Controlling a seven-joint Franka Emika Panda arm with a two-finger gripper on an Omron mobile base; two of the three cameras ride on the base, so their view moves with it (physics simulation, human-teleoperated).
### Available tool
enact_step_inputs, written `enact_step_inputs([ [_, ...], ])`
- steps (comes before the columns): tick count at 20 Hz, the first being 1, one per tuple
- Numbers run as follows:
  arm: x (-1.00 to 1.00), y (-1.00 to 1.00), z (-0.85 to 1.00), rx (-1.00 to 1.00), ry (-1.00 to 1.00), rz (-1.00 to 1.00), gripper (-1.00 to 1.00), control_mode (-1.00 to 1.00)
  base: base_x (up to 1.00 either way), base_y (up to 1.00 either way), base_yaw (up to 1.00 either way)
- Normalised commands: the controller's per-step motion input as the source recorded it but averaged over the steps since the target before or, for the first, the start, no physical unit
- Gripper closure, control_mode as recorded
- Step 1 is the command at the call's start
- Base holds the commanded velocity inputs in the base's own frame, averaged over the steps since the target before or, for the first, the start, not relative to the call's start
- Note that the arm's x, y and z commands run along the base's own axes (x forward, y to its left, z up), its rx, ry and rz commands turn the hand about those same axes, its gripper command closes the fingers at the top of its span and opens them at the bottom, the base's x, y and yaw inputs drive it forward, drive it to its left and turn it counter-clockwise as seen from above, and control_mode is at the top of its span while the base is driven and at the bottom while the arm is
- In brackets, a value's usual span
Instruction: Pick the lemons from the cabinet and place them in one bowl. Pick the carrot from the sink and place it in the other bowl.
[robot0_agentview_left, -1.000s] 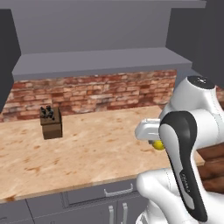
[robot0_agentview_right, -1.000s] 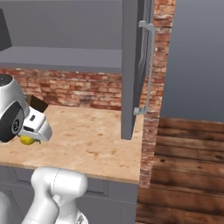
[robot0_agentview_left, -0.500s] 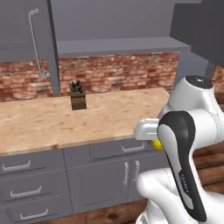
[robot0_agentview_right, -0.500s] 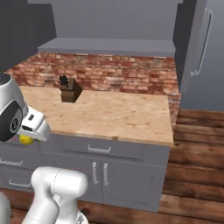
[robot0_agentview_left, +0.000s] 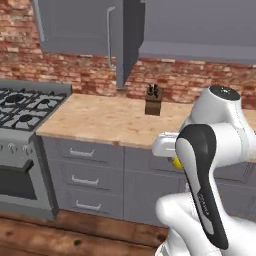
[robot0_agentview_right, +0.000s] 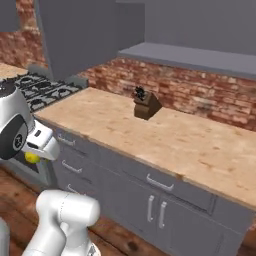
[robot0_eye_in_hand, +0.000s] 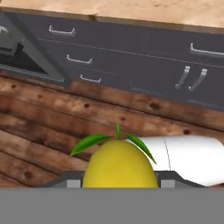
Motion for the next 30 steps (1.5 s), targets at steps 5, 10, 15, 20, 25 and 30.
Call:
enact_step_inputs([
  [5,0.0,0.0,0.0,0.0,0.0,0.0,1.0,1.0,0.0,0.0,1.0],
  [10,0.0,0.0,0.0,0.0,0.0,0.0,1.0,1.0,0.0,0.02,1.0],
  [15,0.0,0.0,0.0,0.0,0.0,0.0,1.0,1.0,0.0,0.08,1.0],
  [20,0.0,0.0,0.0,0.0,0.0,0.0,1.0,1.0,0.0,0.15,1.0],
  [25,0.0,0.0,0.0,0.0,0.0,0.0,1.0,1.0,0.12,0.04,0.94],
  [30,0.0,0.0,0.0,0.0,0.0,0.0,1.0,1.0,0.85,-0.52,0.39],
])
